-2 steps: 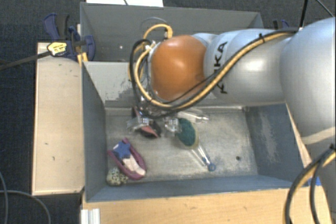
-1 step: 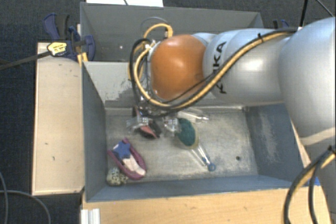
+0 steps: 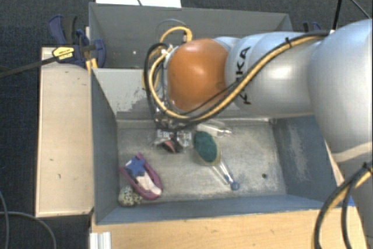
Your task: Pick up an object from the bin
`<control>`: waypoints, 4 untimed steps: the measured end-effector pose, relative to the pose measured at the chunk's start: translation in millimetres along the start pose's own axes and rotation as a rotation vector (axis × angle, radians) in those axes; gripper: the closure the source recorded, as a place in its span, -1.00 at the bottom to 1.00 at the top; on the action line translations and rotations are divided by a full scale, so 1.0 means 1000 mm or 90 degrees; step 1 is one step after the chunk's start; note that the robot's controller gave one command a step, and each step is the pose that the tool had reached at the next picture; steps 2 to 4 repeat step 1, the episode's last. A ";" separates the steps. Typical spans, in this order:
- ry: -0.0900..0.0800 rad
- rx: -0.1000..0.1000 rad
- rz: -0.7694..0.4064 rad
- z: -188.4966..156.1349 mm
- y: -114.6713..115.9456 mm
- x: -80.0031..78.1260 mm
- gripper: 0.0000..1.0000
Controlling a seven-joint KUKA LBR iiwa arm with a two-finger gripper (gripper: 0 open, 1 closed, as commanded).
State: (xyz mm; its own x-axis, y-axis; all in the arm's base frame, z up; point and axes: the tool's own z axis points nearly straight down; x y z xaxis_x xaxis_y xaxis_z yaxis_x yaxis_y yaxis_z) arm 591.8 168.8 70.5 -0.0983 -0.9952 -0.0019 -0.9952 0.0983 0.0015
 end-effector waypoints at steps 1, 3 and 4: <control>-0.002 0.006 0.007 -0.112 -0.002 -0.001 1.00; -0.002 0.006 0.007 -0.112 -0.002 -0.001 1.00; -0.002 0.006 0.007 -0.112 -0.002 -0.001 1.00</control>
Offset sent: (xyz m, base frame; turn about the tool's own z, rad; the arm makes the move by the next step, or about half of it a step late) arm 0.0000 0.0001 0.1065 0.0000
